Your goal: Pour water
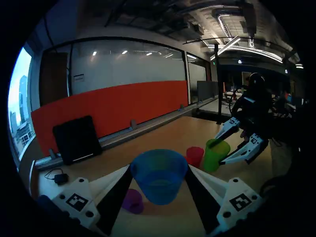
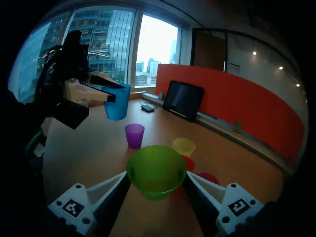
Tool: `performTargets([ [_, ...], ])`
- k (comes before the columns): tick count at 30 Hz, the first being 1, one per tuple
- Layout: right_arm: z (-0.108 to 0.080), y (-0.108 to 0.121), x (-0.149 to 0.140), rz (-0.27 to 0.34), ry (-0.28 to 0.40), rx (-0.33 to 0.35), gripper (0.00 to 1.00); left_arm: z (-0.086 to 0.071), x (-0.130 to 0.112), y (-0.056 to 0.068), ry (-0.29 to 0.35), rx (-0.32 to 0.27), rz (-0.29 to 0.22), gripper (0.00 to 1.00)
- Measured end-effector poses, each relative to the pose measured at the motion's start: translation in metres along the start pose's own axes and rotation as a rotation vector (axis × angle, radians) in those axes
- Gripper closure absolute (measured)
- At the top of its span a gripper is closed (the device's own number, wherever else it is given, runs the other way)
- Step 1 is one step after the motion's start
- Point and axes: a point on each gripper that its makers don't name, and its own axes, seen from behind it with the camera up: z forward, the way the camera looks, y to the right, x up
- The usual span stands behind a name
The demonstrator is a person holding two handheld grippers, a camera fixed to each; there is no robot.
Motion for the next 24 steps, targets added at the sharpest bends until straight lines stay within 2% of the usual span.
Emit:
performTargets([
  [8, -0.004, -0.013, 0.032, 0.005, 0.089, 0.003, 0.1, -0.013, 0.008, 0.002, 0.043, 0.013, -0.029, 0.12],
  [24, -0.016, -0.024, 0.089, 0.046, 0.27, -0.006, 0.09, -0.031, 0.013, 0.004, 0.084, 0.027, -0.047, 0.12],
])
